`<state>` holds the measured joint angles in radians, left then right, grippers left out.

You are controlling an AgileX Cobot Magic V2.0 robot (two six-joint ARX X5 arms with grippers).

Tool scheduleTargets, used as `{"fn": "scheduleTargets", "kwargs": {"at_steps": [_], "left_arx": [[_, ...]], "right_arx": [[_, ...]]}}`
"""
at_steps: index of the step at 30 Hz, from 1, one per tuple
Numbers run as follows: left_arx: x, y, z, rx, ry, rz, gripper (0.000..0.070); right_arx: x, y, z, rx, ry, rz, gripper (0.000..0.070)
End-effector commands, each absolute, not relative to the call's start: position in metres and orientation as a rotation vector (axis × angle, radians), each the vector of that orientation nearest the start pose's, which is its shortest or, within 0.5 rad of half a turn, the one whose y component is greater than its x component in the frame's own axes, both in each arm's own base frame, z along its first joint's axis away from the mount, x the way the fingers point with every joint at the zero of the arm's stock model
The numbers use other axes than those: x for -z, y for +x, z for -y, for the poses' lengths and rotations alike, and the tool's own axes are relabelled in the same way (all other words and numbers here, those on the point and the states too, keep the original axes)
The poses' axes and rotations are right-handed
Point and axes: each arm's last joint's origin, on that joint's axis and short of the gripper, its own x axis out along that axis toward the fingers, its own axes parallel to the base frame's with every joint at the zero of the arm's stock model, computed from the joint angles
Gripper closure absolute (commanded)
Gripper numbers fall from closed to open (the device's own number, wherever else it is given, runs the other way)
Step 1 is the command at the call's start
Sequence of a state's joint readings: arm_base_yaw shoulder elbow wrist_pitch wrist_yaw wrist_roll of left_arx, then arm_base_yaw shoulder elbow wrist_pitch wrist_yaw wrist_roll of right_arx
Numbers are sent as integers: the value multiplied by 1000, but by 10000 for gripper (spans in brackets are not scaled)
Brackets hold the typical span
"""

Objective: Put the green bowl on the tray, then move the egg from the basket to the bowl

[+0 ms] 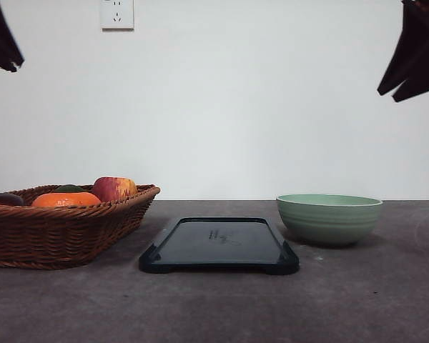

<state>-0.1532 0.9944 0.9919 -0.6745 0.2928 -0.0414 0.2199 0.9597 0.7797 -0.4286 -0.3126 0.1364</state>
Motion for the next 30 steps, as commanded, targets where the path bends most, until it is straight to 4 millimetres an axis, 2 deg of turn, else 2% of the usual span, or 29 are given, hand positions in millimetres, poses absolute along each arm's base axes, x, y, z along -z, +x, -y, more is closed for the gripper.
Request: {"fn": "scheduleTargets", "kwargs": {"at_steps": [1,7,14,22,30], "left_arx": [[-332,194,39,427,-71,-659,345],[-332,194,39,427,-72,-660,339],[-332,194,39,424,-83,-656,351],[-332,194,39,424,-82,-656,351],[-332,194,39,424,-83,-656,351]], "right_arx": [[-286,194,-53,-482,150,-630,334],[-287,194,-53,-458,202,-667,323],[-303,208,-51,-339,194,-831,324],[-315,250,-52,-263,119,-985,324],[-296,305,-52,-221,98,-1092,324]]}}
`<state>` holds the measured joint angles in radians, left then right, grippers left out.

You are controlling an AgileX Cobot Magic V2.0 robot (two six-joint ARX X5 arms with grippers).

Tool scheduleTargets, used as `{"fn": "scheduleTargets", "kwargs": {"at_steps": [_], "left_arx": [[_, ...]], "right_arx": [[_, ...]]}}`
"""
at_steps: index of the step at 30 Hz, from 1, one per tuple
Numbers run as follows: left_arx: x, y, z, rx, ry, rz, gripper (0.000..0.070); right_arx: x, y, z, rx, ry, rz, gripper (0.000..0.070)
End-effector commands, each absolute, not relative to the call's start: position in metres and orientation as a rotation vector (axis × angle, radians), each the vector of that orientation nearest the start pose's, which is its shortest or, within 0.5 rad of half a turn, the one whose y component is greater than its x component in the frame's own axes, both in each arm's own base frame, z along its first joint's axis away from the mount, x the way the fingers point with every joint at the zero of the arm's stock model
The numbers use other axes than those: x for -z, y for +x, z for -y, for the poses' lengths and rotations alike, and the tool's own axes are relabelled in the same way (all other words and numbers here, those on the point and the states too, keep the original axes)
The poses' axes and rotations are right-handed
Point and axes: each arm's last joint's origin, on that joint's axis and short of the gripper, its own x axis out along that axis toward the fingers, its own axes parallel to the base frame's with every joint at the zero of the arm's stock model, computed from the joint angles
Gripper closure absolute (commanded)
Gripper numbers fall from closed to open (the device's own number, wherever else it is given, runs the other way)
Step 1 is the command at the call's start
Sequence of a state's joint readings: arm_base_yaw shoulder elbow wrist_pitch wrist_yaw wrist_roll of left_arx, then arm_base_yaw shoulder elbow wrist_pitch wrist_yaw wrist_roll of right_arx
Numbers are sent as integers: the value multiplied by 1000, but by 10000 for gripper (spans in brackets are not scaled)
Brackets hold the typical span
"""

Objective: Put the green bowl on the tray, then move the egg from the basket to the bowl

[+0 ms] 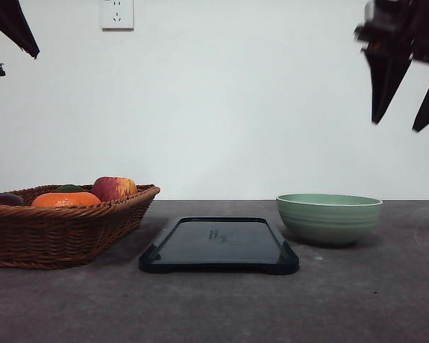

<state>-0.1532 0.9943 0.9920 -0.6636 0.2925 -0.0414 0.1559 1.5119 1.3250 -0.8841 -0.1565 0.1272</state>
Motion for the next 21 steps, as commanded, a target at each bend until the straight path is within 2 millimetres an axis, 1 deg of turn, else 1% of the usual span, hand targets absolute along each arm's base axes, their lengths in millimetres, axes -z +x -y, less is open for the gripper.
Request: {"fn": "scheduleTargets", "kwargs": {"at_steps": [1,6,9,13,18,19,21], "left_arx": [[-332,194,39,424,-83,-656,351],[-332,194,39,424,-82,-656,351],[-332,194,39,424,-82,-656,351],[-332,194,39,424,-83,-656,351],[-331,194,39,420,-93,-670,351],[-331,193,39,420,-93,-672,351],[-330,193,39,419,-94,-680,351]], "right_arx": [[-292,311,-53,-220,97,-1104,324],[-270,336,-56,-223,80,-1157,324],[-255,347,-58,-221,80,-1175,326],[-238,358,-60,-219,80,-1198,351],[-222,368,-61,-218,80,-1207,360],[-219,369,-61,-218,80,-1207,368],[-214,372,-62,-218,80,-1213,407]]}}
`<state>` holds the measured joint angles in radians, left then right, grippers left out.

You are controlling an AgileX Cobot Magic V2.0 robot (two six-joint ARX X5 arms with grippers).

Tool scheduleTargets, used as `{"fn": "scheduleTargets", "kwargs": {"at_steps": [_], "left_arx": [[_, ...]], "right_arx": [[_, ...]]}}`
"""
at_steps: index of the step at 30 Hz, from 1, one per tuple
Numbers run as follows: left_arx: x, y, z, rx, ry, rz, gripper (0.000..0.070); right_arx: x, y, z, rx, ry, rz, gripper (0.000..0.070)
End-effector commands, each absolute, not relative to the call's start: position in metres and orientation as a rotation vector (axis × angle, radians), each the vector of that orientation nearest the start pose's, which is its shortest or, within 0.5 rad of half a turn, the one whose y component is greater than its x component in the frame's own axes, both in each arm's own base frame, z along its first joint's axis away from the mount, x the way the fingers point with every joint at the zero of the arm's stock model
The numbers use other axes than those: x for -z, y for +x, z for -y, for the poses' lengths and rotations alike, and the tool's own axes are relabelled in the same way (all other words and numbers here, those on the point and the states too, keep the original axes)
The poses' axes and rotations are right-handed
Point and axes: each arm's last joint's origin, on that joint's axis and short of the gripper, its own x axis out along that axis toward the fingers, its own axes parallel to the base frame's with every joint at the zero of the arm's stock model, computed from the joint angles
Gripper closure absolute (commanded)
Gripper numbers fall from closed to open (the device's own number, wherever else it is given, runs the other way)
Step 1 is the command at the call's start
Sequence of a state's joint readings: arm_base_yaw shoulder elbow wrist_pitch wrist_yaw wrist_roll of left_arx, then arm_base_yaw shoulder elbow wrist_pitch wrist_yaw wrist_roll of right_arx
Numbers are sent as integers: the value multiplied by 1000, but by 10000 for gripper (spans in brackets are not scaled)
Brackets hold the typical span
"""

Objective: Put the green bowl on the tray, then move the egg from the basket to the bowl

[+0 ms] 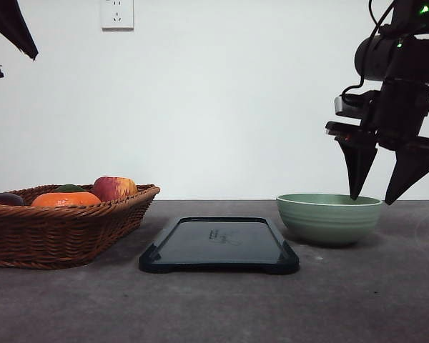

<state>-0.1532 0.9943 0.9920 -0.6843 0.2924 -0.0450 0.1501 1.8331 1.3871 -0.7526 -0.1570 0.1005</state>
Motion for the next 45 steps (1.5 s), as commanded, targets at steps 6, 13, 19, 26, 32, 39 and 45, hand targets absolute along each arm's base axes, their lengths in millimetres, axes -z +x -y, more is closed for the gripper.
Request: {"fn": "scheduleTargets", "kwargs": {"at_steps": [6,13,19,26,32,39,45], "left_arx": [[-329,192,39,418,-94,-691,351],[-329,192,39,418,-95,-691,351],[-329,192,39,418,-94,-692,351],[-330,192,39,418,-94,-691,351],[-330,192,39,418,-94,-689,351],[-330,192,39,419,-94,-688,351],[-330,192,39,418,-94,-689,351]], "right_arx": [[-208,373,-62,-214,79,-1239,674],[-221,369,-62,-211,72,-1311,700],[-258,367,-67,-244,28,-1352,700],[-305,370,-91,-308,-7,-1238,700],[-325,365,-130,-397,-40,-1135,700],[-316,366,-172,-475,-57,-1073,700],[-285,377,-191,-489,-76,-1130,700]]}}
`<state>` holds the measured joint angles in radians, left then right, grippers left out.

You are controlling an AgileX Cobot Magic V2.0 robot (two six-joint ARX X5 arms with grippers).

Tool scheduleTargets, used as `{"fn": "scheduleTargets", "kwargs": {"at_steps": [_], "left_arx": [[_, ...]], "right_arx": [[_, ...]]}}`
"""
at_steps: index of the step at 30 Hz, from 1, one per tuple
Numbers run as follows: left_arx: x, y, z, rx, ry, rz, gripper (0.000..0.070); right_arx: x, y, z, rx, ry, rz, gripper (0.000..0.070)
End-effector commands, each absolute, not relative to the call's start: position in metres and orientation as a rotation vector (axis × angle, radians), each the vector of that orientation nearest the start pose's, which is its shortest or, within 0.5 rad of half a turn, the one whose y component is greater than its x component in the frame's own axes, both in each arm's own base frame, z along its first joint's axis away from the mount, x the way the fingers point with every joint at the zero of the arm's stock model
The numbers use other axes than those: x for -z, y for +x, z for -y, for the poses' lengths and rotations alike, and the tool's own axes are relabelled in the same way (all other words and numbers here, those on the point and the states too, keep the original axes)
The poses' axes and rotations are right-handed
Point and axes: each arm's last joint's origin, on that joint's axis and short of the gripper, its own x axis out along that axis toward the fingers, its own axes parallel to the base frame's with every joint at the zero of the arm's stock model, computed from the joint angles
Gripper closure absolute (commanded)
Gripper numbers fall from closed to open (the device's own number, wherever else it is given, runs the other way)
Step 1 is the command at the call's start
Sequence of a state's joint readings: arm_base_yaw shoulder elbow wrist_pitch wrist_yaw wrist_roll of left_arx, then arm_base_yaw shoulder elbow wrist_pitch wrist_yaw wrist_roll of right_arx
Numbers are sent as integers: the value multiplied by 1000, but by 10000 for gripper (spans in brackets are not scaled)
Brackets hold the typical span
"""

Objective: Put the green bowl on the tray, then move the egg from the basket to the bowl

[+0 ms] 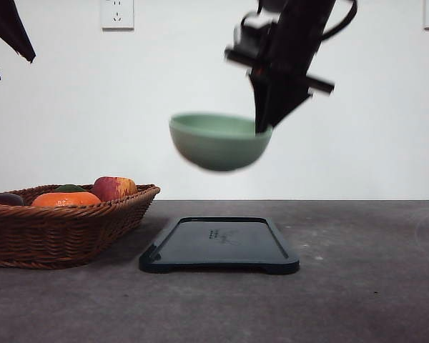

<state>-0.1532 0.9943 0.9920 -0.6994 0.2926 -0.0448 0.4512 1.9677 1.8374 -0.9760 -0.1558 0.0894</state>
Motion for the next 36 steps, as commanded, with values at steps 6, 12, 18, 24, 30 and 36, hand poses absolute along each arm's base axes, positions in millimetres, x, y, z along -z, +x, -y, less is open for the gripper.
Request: {"fn": "scheduleTargets", "kwargs": {"at_steps": [6,12,18,24,30,36], "left_arx": [[-330,192,39,418,-94,-689,351],[-330,192,39,418,-94,-689,351],[-330,192,39,418,-94,-689,351],[-329,192,39,418,-94,-691,351],[-329,192,39,418,-94,-692,351],[-329,192,39,418,-94,-693,351]], "right_arx": [[-250,389,-198,-467,-77,-1223,700],[-227,396,-203,-459,-82,-1275,700],[-212,400,-204,-447,-82,-1308,698],[-212,398,-207,-451,-88,-1316,511],[-219,390,-202,-440,-108,-1371,490],[-264,376,-199,-447,-131,-1239,491]]}}
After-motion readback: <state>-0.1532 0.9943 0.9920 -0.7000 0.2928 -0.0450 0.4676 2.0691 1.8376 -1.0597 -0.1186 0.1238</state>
